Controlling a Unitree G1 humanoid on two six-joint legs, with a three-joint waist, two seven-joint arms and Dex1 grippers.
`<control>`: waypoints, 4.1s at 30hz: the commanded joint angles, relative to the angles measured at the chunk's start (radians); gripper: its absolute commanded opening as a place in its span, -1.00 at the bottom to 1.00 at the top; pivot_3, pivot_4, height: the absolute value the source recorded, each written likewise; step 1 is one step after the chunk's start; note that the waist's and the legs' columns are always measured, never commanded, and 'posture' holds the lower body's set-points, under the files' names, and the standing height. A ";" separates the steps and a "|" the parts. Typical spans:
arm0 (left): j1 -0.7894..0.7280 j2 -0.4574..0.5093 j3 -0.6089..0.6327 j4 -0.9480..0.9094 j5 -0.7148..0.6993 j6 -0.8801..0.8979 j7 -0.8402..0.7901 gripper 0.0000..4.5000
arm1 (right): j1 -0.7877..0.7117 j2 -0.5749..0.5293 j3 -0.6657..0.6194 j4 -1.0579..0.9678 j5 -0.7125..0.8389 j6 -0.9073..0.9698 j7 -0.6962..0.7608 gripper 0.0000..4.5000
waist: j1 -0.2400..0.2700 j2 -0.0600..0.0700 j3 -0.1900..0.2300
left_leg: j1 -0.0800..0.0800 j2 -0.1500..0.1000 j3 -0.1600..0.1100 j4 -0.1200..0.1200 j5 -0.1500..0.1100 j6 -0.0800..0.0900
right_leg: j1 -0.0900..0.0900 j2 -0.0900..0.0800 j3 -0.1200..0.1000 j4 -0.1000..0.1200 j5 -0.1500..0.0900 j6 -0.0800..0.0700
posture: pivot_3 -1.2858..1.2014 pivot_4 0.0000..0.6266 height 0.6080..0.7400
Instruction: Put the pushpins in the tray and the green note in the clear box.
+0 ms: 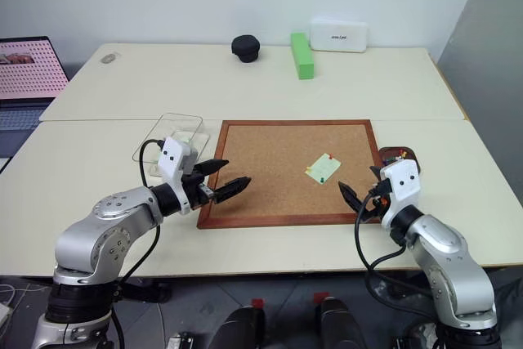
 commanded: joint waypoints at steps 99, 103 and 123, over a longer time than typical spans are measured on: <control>-0.160 -0.204 -0.297 0.591 0.354 -0.412 -0.188 -1.00 | -0.488 0.208 0.078 0.659 -0.212 -0.266 -0.058 -0.97 | -0.003 0.004 -0.002 | 0.004 -0.001 0.000 0.000 0.000 0.000 | 0.003 0.000 0.001 0.002 0.004 0.006 | 0.03 -0.52 1.00; -0.163 -0.204 -0.294 0.592 0.353 -0.410 -0.189 -1.00 | -0.478 0.200 0.057 0.643 -0.222 -0.262 -0.089 -0.97 | -0.002 0.004 -0.002 | 0.004 -0.001 0.000 0.000 0.000 0.000 | 0.003 0.000 0.001 0.002 0.004 0.006 | 0.03 -0.52 1.00; -0.182 -0.196 -0.293 0.615 0.351 -0.408 -0.212 -1.00 | -0.446 0.090 -0.157 0.652 -0.237 -0.107 -0.323 -0.97 | -0.003 0.005 -0.003 | 0.004 -0.001 0.001 0.000 0.000 0.000 | 0.004 0.000 0.002 0.002 0.004 0.006 | 0.03 -0.52 1.00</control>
